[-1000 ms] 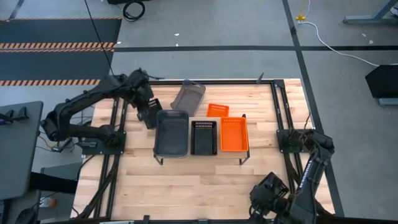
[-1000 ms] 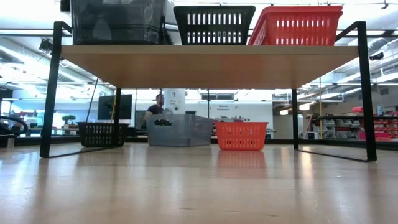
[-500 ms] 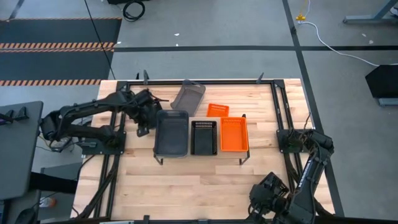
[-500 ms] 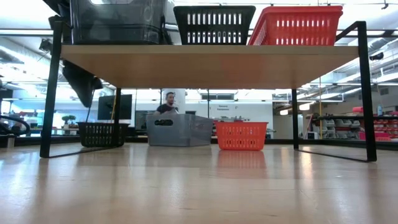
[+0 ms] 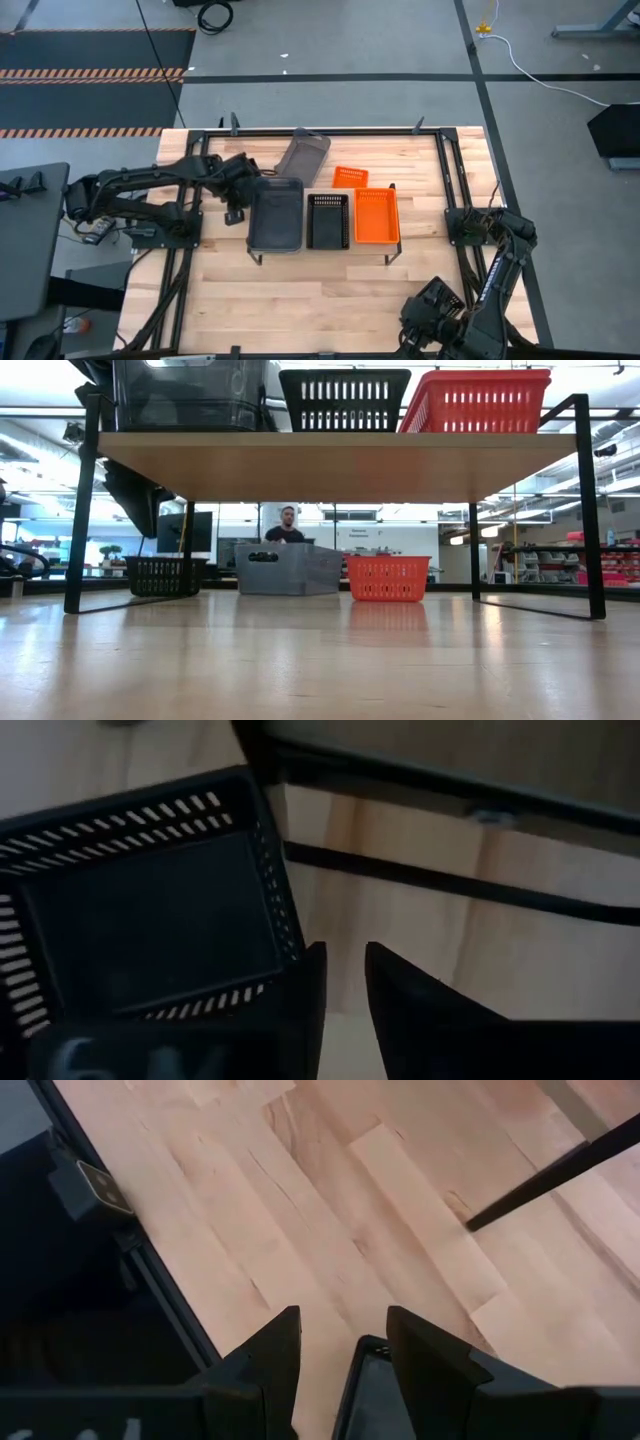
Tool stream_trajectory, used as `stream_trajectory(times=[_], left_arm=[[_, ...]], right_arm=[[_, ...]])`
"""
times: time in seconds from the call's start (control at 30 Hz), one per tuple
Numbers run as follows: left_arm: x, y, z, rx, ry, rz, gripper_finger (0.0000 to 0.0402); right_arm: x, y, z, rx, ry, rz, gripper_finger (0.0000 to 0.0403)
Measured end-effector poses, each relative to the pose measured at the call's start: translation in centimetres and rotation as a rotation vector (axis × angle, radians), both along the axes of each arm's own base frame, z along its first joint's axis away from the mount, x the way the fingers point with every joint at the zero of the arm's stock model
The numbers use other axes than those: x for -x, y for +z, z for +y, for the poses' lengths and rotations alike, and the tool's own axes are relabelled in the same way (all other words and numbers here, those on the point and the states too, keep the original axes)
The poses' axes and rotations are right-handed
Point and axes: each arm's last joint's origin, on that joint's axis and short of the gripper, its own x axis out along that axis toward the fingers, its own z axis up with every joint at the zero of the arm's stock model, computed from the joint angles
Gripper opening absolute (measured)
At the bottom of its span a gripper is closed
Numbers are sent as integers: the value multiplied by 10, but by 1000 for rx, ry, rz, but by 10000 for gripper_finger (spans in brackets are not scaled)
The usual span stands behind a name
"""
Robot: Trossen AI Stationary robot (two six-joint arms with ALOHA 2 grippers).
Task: Stack baskets on shelf by color
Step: Stack the top black bin on top of the black bin on the shelf
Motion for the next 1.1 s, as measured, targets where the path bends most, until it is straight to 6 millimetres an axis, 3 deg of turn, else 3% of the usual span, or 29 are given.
stream_trajectory(times=[0.33,0.6,1.1], left_arm=[[0,0,1,-76,53,30,103],[4,-1,12,-91,297,32,103],[7,-2,17,-65,372,30,103]], right_arm=[[0,0,0,-1,3,0,158],[0,0,0,-1,3,-1,158],[0,-9,0,6,2,6,158]])
